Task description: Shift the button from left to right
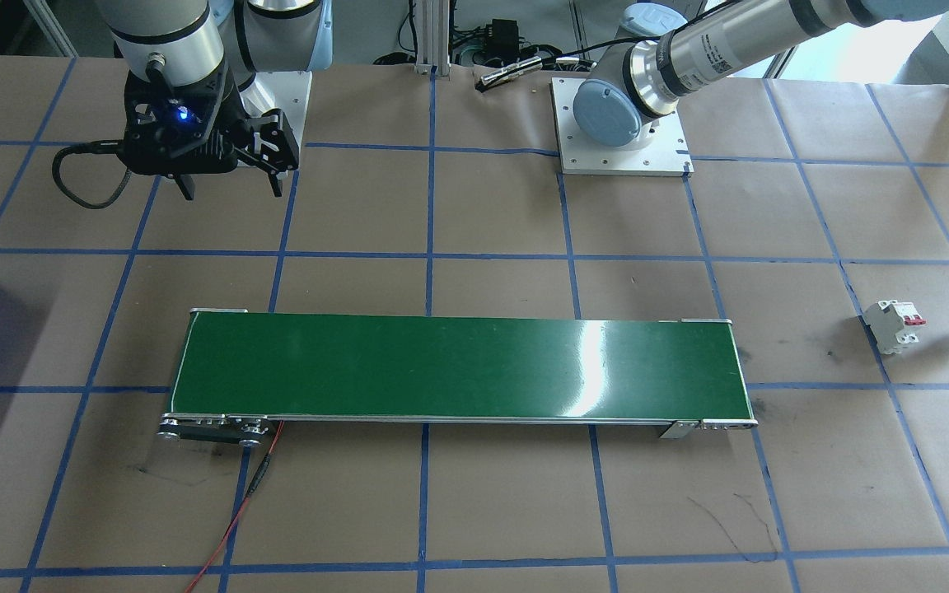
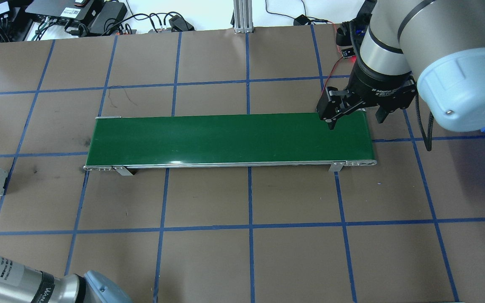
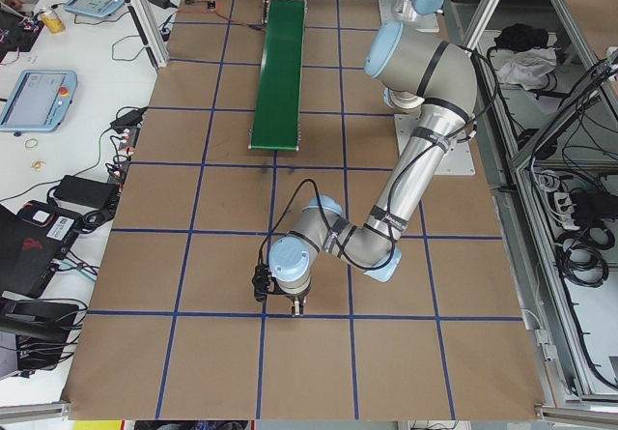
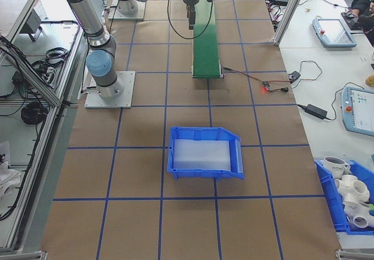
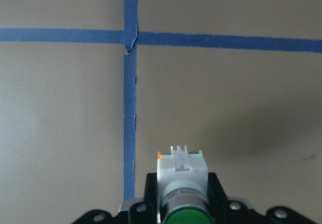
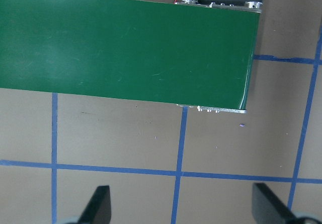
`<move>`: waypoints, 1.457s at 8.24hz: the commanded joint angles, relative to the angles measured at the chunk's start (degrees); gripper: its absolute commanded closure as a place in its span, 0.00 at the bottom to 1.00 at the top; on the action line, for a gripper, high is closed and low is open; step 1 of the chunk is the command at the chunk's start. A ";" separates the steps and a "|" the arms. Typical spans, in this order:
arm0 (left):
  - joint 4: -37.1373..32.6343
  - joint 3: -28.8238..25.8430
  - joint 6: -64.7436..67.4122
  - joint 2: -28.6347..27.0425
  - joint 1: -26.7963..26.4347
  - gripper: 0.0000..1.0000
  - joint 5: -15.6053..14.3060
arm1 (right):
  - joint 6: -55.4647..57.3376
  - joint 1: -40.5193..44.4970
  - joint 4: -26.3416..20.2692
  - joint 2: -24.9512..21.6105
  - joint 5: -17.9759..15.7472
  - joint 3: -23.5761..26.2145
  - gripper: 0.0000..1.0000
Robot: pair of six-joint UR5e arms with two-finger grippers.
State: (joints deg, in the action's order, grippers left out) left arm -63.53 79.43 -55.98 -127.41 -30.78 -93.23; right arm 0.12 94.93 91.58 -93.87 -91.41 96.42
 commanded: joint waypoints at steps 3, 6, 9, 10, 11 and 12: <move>-10.54 -0.25 12.94 12.51 -2.86 1.00 8.75 | -1.09 -0.01 0.00 0.00 0.00 0.00 0.00; -15.62 3.07 39.55 23.65 -14.79 0.99 8.24 | -1.17 -0.01 -0.09 0.00 0.00 0.00 0.00; -15.32 15.36 64.26 30.63 -26.05 1.00 8.41 | -1.17 0.08 -0.09 0.00 0.00 0.00 0.00; -15.22 18.01 72.86 31.86 -29.48 1.00 8.59 | -1.17 -0.01 -0.09 0.00 0.00 0.00 0.00; -15.31 19.60 83.73 33.35 -33.77 1.00 8.50 | -1.17 -0.01 -0.09 0.00 0.00 0.00 0.00; -15.14 21.01 94.11 33.88 -38.78 1.00 8.42 | -1.26 0.07 -0.26 0.00 0.00 0.00 0.00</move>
State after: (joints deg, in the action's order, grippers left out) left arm -78.87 97.10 19.50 -95.35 -61.26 -84.73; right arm -1.05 94.96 91.48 -93.88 -91.41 96.42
